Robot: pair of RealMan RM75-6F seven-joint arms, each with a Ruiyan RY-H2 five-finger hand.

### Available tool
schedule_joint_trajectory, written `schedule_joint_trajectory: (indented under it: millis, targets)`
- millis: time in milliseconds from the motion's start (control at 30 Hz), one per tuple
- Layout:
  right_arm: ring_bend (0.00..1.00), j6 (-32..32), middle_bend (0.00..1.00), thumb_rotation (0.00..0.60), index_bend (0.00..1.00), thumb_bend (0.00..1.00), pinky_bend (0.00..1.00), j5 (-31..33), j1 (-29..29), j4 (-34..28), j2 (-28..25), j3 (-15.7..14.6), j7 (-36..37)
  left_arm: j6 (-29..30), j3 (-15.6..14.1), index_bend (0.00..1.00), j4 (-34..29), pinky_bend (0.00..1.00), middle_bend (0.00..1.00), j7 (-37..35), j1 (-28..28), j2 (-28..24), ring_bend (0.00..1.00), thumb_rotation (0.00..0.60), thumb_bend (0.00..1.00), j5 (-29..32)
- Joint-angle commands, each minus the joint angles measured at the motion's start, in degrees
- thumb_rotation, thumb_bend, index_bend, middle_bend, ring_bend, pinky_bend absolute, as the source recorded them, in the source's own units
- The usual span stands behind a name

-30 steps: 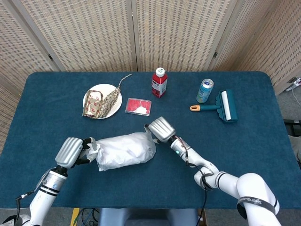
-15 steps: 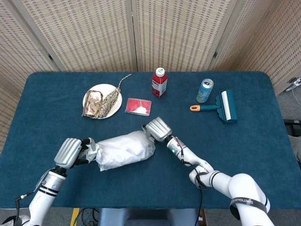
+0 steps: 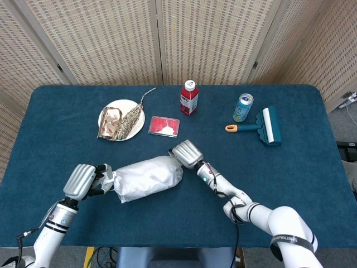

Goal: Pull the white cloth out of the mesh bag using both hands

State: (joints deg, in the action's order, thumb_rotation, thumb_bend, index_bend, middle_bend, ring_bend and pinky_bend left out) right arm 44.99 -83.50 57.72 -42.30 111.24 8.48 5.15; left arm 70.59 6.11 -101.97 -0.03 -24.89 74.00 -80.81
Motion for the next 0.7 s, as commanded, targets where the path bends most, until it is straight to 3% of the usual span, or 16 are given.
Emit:
schedule_joint_trajectory:
  millis: [33, 200, 700]
  targets:
    - [1.0, 0.9, 1.0, 0.6, 0.57, 0.54, 1.0, 0.0, -0.9, -0.9, -1.1, -0.3, -0.7, 0.1, 0.0, 0.71, 0.2, 1.0, 1.0, -0.1, 0.1, -0.1, 0.96, 0.6, 0.45, 0.1]
    - [1.0, 2.9, 1.0, 0.6, 0.57, 0.55, 1.0, 0.6, -3.3, -4.6, -5.0, -0.6, -3.2, 0.4, 0.1, 0.71, 1.0, 1.0, 1.0, -0.4, 0.6, -0.5, 0.97, 0.6, 0.45, 0.6]
    - [1.0, 11.0, 1.0, 0.6, 0.57, 0.59, 1.0, 4.7, -14.6, -23.9, -22.7, -2.4, -13.8, 0.6, 0.2, 0.71, 4.2, 1.0, 1.0, -1.6, 2.0, -0.8, 0.96, 0.6, 0.45, 2.7]
